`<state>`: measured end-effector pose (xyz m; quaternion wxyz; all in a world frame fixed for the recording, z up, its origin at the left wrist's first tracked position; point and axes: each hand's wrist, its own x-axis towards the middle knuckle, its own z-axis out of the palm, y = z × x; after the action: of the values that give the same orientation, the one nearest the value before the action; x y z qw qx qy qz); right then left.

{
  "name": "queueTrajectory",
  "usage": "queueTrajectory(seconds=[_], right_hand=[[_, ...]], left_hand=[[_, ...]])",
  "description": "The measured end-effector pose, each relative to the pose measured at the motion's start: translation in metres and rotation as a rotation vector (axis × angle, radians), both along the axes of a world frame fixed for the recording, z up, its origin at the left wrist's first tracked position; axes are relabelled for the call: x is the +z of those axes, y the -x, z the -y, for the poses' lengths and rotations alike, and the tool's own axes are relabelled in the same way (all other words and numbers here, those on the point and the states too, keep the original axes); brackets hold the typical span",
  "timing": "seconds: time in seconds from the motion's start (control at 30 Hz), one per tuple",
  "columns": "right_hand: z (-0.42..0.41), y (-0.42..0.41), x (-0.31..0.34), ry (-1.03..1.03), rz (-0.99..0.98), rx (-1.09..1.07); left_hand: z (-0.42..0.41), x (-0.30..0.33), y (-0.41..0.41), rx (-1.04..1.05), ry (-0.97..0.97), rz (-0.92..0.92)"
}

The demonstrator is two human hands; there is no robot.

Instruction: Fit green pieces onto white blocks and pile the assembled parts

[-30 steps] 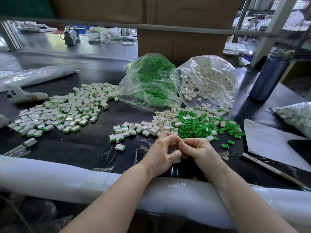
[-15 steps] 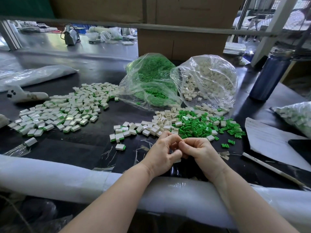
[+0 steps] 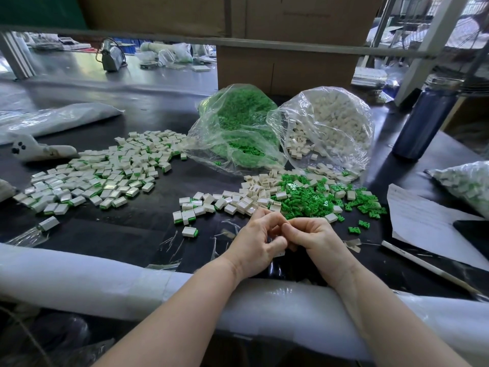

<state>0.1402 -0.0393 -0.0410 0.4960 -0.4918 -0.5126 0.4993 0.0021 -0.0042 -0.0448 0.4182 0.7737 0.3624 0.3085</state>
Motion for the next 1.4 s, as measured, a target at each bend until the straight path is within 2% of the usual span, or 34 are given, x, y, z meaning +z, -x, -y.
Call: queueTrajectory(seconds=[0.4,0.83,1.03,1.13,1.4], right_hand=[[0.0005,-0.0004,0.0005,0.024,-0.029,0.037],[0.0005,-0.0007,0.0002,0.002,0.006,-0.019],[0.0001,0.0024,0.0002,-0.019,-0.067,-0.015],[-0.0010,-0.0001,-0.0012,-0.047,-0.072,-0.112],[-0.0010,-0.0048,-0.0023,-0.184,0.181,-0.209]], left_hand=[[0.0006,0.0019,0.0003,0.002,0.016,0.010],[0.0045,0.0058,-0.0011,0.004,-0.002,-0.033],[0.0008,0.0033,0.0022,0.044,0.006,0.061],[-0.0012,0.0034,0.0036,0.111,0.039,0.118],[-0.0003,0.0036,0.0025,0.133,0.022,0.062]])
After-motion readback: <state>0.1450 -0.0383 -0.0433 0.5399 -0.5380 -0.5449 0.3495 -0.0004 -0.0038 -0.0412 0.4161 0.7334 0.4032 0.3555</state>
